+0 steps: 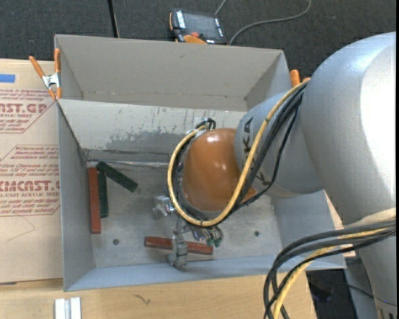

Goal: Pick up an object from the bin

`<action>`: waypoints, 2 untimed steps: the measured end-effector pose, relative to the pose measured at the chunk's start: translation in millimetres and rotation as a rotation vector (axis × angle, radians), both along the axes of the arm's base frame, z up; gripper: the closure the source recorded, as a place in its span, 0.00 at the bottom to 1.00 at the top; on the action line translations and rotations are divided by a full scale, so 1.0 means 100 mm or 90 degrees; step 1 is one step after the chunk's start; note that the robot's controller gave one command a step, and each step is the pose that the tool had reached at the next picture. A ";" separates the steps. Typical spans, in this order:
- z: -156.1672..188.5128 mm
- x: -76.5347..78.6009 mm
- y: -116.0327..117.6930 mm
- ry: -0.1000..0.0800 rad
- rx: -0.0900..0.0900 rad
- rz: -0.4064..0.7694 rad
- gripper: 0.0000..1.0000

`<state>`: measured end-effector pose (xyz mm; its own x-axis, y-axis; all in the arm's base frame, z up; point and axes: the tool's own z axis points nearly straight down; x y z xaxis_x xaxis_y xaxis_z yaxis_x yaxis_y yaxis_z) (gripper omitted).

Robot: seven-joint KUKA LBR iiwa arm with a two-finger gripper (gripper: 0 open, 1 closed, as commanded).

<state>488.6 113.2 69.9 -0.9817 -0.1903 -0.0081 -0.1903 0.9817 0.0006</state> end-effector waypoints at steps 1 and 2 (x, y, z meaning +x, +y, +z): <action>0.00 -0.02 0.01 0.005 0.000 0.001 1.00; 1.47 0.16 0.00 -0.001 0.000 -0.027 1.00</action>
Offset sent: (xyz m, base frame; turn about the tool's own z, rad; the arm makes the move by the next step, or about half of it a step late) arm 0.0000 0.0000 0.0000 0.0000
